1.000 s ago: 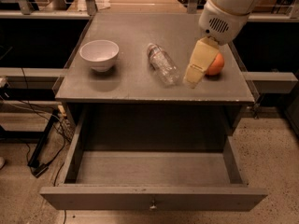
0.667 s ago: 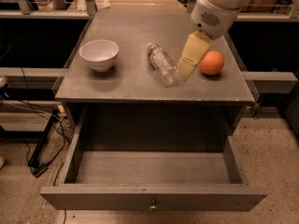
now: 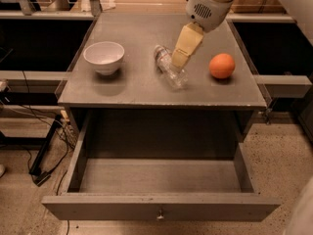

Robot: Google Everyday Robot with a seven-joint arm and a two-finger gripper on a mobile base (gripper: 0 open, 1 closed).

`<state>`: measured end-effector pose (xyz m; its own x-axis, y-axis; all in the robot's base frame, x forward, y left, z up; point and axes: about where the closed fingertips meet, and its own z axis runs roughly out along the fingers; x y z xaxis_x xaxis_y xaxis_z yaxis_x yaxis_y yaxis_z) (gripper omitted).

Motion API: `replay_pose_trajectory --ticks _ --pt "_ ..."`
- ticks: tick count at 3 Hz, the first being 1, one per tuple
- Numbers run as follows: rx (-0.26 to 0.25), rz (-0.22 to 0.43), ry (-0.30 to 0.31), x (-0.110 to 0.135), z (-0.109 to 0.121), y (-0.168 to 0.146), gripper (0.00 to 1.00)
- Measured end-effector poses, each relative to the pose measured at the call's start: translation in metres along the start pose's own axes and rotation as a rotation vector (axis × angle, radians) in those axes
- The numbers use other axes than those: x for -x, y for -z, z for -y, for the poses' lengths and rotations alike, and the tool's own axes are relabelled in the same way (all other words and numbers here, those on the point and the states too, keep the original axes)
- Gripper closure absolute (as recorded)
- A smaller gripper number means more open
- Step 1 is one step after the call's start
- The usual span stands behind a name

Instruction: Place water bottle into top drawer

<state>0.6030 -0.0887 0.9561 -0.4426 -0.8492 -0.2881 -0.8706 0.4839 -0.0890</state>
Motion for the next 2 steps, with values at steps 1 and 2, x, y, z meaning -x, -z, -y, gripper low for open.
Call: replay_pose_trajectory --ticks 1,2 --pt "0.026 0.015 -0.04 0.01 0.01 -0.01 0.0" --pt "0.026 0.01 -0.074 0.019 0.024 -0.016 0.0"
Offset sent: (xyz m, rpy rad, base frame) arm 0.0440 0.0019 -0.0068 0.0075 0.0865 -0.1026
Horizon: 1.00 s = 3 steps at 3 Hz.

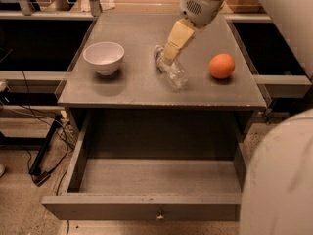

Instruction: Place water bottle into top drawer

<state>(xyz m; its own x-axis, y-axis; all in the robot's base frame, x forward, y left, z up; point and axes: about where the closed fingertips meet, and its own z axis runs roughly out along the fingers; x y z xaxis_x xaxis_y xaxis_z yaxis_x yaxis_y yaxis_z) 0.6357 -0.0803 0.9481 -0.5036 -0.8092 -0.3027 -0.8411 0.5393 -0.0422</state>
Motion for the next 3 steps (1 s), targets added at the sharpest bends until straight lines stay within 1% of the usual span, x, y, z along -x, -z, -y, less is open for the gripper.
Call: replay_pose_trajectory --ticks 1,2,3 --pt "0.012 -0.022 -0.04 0.004 0.015 -0.012 0.0" --pt "0.017 -0.023 -0.108 0.01 0.047 -0.051 0.0" --pt "0.012 -0.03 -0.114 0.011 0.041 -0.052 0.0"
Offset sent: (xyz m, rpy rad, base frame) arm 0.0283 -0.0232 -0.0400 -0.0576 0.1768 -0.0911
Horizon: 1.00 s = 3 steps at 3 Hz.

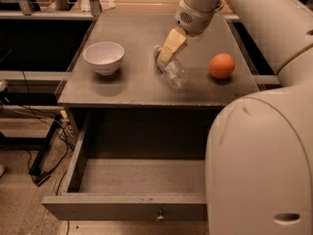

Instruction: Place water bottle into top drawer

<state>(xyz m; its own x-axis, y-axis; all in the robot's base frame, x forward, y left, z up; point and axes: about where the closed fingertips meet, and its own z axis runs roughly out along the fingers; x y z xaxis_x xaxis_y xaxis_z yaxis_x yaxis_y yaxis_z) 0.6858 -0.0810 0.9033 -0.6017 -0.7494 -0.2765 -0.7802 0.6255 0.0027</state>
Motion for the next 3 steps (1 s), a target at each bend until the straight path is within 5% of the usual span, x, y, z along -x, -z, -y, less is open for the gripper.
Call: replay_pose_trajectory --ticks 2,3 --pt "-0.017 -0.02 -0.032 -0.011 -0.05 -0.006 0.0" --pt "-0.012 -0.021 -0.024 -0.009 -0.049 -0.01 0.0"
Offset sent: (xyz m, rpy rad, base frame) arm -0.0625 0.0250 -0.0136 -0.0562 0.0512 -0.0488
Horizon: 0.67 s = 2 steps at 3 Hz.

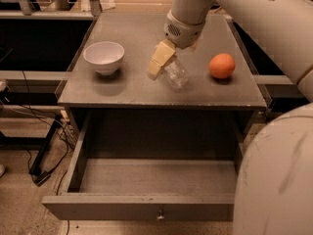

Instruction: Place water bottle into top drawer

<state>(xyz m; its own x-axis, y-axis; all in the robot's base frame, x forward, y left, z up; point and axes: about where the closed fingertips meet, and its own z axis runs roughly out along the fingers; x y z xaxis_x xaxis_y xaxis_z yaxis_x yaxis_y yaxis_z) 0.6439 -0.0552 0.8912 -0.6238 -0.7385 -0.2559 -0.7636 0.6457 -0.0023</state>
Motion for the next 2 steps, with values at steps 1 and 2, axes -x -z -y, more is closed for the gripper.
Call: replay_pose_trajectory --ticks 1,2 --pt "-0.003 -0.008 -0.028 0.0238 0.0281 -0.0141 0.0" --pt "0.001 0.003 -0.016 0.0282 0.0294 -0.0199 0.0"
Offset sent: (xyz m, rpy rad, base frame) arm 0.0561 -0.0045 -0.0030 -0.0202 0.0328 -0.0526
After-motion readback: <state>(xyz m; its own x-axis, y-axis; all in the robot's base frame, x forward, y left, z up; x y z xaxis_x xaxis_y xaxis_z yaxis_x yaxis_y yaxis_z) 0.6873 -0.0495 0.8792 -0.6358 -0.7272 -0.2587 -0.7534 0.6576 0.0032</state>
